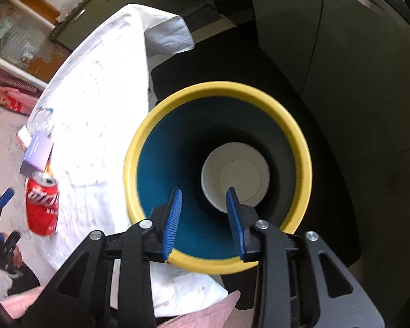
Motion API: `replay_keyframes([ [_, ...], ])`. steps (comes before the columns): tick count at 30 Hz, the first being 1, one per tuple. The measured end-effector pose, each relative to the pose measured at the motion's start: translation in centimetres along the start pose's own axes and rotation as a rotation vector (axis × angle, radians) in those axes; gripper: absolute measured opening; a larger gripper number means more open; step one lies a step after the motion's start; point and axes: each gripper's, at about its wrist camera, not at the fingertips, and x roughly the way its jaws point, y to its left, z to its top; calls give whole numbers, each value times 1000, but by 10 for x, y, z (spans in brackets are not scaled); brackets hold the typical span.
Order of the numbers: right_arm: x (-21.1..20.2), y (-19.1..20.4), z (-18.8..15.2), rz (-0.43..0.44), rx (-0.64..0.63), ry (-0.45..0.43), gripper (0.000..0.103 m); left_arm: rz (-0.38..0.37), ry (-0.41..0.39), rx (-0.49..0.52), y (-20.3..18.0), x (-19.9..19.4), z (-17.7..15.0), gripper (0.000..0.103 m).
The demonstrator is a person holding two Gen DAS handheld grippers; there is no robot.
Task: Collect trash
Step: 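Grasp the red Coca-Cola can with the left gripper and lift it, then carry the can over the yellow bin and open the left gripper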
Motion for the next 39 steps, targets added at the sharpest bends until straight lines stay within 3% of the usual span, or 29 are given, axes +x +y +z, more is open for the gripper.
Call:
replay_keyframes([
  [5, -6, 11, -17, 18, -48, 1, 37, -51, 179, -46, 7, 39, 5, 73],
  [9, -3, 11, -21, 26, -61, 8, 39, -22, 233, -47, 8, 51, 5, 60],
  [17, -1, -2, -34, 30, -60, 29, 40, 26, 333, -6, 7, 77, 8, 52],
  [23, -7, -8, -43, 39, -50, 15, 40, 39, 320, 30, 2, 77, 14, 51],
  [27, -17, -13, -46, 52, -40, -30, 40, 17, 267, 66, -14, 55, 26, 49],
  [34, -38, -27, -63, 46, -23, -111, 40, -49, 134, 178, -66, 26, 81, 47],
  [39, -53, -43, -79, 42, 9, -153, 40, -131, 69, 228, -105, 41, 128, 45],
])
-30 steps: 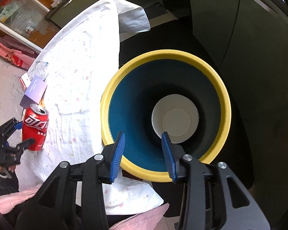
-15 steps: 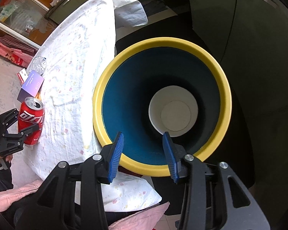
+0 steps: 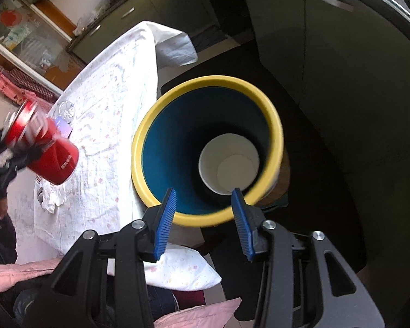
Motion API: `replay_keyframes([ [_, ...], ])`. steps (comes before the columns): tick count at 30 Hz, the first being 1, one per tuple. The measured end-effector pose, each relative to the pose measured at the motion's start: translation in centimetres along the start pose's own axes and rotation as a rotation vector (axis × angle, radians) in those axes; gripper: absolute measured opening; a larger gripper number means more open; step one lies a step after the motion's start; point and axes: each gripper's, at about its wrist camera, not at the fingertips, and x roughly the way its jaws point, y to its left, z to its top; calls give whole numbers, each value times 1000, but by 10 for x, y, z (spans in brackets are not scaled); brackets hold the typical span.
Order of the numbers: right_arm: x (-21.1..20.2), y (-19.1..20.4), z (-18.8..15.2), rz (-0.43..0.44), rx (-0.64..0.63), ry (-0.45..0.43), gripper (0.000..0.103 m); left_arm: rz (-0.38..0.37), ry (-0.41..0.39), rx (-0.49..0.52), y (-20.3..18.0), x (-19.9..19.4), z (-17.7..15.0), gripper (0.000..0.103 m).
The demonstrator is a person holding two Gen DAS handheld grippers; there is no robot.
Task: Collect trash
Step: 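Carry the can over the yellow bin and open the left gripper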
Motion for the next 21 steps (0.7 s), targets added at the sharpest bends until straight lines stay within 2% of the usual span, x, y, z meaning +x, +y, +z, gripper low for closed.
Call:
replay_keyframes([
  [7, -9, -22, -18, -10, 45, -13, 41, -69, 11, 44, -19, 64, 55, 45],
  [14, -5, -38, -23, -15, 83, -2, 43, -78, 82, 78, -46, 133, 71, 45],
  [15, -4, -40, -22, -14, 90, -2, 44, -76, 89, 79, -47, 142, 72, 46],
  [18, -5, -43, -23, -11, 93, -4, 45, -66, 83, 74, -49, 151, 75, 74],
  [21, -6, -43, -24, -8, 90, -2, 45, -66, 63, 76, -52, 144, 73, 75],
])
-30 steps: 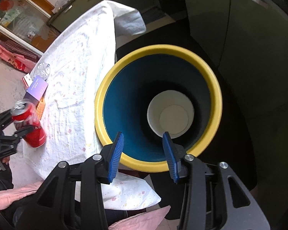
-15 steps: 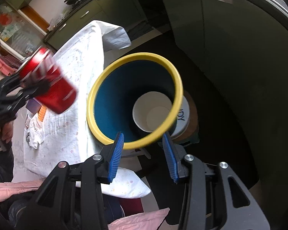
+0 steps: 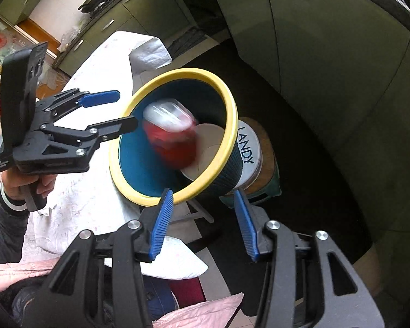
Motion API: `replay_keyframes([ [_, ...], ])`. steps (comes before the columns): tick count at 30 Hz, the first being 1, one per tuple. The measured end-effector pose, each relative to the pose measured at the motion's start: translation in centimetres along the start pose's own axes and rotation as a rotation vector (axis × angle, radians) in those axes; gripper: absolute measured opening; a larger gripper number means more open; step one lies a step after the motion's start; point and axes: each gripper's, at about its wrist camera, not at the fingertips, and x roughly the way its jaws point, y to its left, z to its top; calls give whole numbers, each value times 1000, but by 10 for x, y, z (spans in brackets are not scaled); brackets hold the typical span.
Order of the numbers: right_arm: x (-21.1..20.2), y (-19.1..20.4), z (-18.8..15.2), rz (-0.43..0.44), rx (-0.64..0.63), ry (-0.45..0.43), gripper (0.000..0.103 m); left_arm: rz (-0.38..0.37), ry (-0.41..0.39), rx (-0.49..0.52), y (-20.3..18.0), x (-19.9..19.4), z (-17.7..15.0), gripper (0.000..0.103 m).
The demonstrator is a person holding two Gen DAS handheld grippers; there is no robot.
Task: Collect trash
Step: 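Carry the can over the yellow bin and open the left gripper, then grasp the blue box with the right gripper and lift it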
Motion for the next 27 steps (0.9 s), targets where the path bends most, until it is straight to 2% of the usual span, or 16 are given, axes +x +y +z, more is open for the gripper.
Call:
replay_keyframes([
  [4, 2, 5, -2, 6, -9, 6, 47, -22, -67, -21, 2, -42, -15, 75],
  [6, 4, 9, -3, 9, -22, 16, 47, -23, -124, -33, 5, -74, -31, 81],
  [7, 6, 12, -3, 11, -30, 19, 47, -13, -159, -42, 7, -92, -41, 85],
  [11, 12, 34, 0, 21, -77, 35, 48, 46, -265, -94, 18, -149, -87, 91],
  [13, 17, 54, 5, 26, -122, 49, 49, 95, -313, -145, 30, -180, -123, 92],
  [14, 21, 68, 9, 30, -153, 55, 49, 115, -327, -166, 34, -190, -137, 93],
  [17, 31, 106, 17, 51, -228, 67, 52, 238, -361, -272, 58, -224, -199, 93],
  [19, 40, 145, 23, 73, -301, 76, 54, 299, -365, -345, 74, -240, -234, 96],
  [23, 56, 222, 32, 111, -408, 88, 61, 385, -352, -495, 104, -265, -302, 97],
  [27, 67, 313, 44, 155, -486, 109, 70, 442, -352, -580, 127, -285, -363, 98],
])
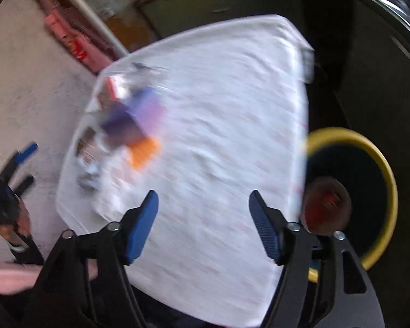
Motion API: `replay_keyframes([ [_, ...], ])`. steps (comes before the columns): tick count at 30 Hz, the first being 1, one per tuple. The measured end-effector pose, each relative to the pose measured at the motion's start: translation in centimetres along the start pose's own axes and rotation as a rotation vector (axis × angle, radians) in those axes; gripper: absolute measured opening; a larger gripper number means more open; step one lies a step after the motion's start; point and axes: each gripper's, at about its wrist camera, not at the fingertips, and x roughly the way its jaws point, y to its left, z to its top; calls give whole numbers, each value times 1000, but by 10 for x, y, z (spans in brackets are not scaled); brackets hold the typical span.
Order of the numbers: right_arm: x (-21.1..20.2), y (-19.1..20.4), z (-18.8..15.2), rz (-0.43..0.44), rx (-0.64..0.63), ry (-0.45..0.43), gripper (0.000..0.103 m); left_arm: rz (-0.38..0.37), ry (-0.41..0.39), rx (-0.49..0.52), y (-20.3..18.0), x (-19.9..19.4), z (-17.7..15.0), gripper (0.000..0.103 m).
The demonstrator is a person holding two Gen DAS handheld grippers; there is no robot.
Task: Collect trash
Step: 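Grasp the blue box with the right gripper and lift it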
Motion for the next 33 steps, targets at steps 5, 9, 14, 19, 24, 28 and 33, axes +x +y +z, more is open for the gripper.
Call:
replay_keyframes([
  [5, 28, 76, 51, -33, -88, 38, 89, 36, -19, -26, 38, -12, -32, 98],
  [9, 66, 106, 81, -143, -126, 131, 89, 12, -2, -41, 50, -10, -48, 98],
  [14, 109, 112, 106, -223, -87, 260, 89, 4, -3, -42, 58, -10, -62, 98],
  [19, 133, 107, 117, -254, -54, 336, 89, -20, 0, -63, 70, -7, -75, 98],
  [24, 147, 111, 111, -290, -66, 370, 89, -27, 8, -90, 80, -5, -81, 98],
  [28, 156, 116, 107, -318, -96, 382, 89, -32, 14, -95, 81, -2, -83, 98],
  [33, 167, 126, 98, -347, -139, 378, 74, -36, 17, -82, 74, 0, -83, 98],
])
